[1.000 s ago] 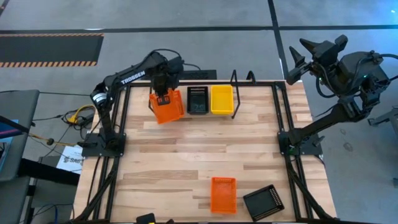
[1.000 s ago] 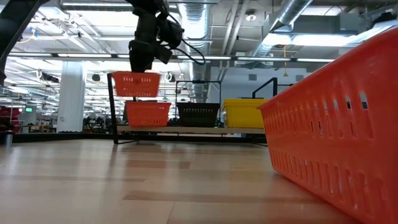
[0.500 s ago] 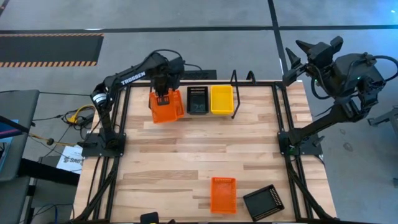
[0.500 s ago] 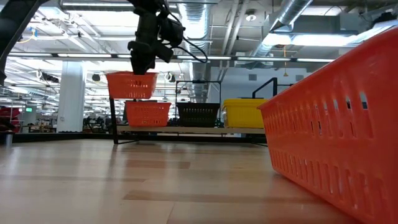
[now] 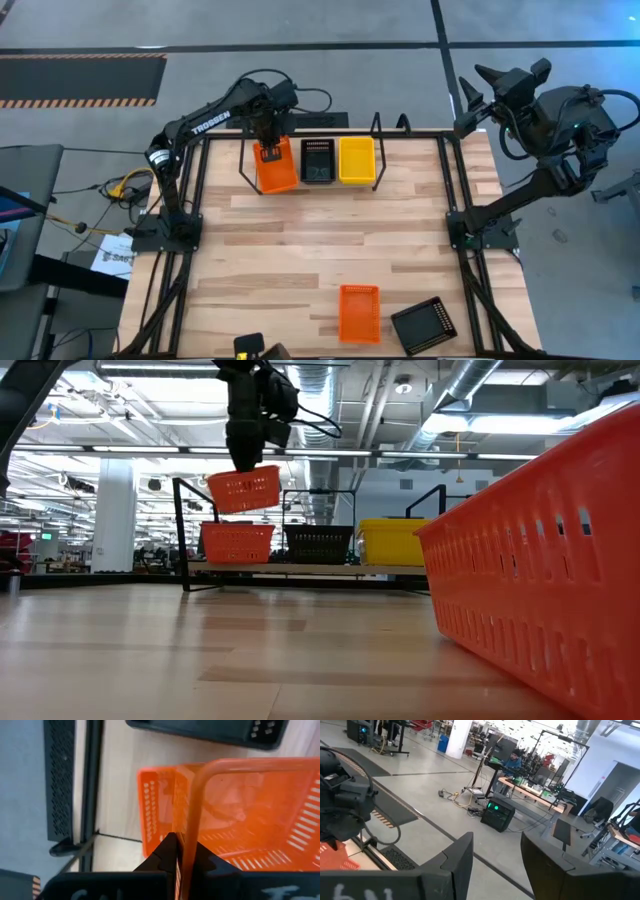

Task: Stack baskets on shelf by color
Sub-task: Stack the right orange basket on the orange basket on the shelf

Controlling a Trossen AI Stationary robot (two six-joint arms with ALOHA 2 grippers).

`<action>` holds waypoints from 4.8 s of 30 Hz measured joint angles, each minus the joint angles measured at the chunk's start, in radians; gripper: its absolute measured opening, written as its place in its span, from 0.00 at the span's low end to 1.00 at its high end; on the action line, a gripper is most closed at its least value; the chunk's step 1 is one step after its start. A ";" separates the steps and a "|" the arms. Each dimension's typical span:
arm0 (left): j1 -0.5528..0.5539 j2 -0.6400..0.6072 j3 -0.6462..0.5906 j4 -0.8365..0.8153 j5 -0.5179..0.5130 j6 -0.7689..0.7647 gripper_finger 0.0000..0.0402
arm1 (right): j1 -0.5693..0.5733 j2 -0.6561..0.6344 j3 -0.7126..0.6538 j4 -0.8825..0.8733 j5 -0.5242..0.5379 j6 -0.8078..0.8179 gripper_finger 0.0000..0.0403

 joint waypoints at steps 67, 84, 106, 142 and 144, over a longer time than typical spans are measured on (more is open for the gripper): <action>0.087 0.181 -0.102 0.063 0.038 0.085 0.00 | 0.000 0.000 0.000 -0.001 0.000 -0.001 0.46; 0.084 0.181 -0.102 0.147 0.006 0.093 0.02 | 0.000 0.000 0.000 -0.001 0.000 -0.002 0.46; 0.007 0.182 -0.009 0.081 -0.108 0.065 0.37 | 0.000 0.000 0.000 -0.001 0.000 -0.001 0.45; 0.022 0.182 -0.102 0.153 -0.139 0.122 0.60 | 0.000 0.008 -0.001 -0.008 -0.001 0.008 0.45; 0.022 0.182 -0.102 0.147 -0.139 0.138 0.61 | 0.000 0.008 -0.001 -0.008 -0.001 0.008 0.46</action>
